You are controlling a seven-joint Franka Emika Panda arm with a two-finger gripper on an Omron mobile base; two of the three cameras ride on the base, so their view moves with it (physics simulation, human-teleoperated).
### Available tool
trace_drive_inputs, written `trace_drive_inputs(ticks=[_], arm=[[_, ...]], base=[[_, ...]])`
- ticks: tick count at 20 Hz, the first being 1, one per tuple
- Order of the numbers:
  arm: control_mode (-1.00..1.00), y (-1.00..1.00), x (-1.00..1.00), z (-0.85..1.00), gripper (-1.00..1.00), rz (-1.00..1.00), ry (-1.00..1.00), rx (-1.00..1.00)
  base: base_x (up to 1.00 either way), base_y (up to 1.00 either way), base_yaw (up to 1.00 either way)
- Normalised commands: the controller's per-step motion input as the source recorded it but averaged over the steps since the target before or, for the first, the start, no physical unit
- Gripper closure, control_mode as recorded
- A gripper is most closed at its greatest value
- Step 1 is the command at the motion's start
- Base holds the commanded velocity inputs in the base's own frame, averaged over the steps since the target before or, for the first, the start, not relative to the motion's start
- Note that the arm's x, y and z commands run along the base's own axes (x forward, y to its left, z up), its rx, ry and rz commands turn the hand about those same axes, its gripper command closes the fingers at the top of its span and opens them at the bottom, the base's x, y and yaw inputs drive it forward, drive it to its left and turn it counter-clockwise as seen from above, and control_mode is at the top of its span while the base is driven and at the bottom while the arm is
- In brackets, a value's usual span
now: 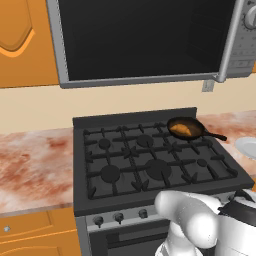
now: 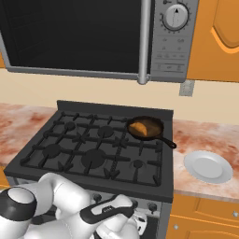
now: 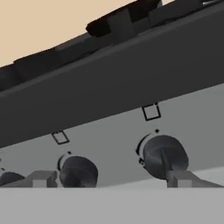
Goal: Pick the croissant and place it on the pan. Then turn on the stove to warm the croissant.
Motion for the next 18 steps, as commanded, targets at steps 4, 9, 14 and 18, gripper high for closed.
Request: trace_drive_inputs(ticks=[4,9,14,18], arm=[[-1.0,-0.11,0.0,-0.01,-1.0,0.0,-0.05,0.03],[-1.0,-0.11,0.0,0.0,-1.0,0.0,-0.08,0.0],[-1.0,-0.06,0.02,0.0,-1.0,0.0,-0.06,0.0],[-1.0,-0.04,0.21,0.0,-1.0,0.0,0.0,0.01]], base=[[0.0,0.0,0.0],[0.0,0.0,0.0],[0.0,0.0,0.0],[0.0,0.0,0.0]])
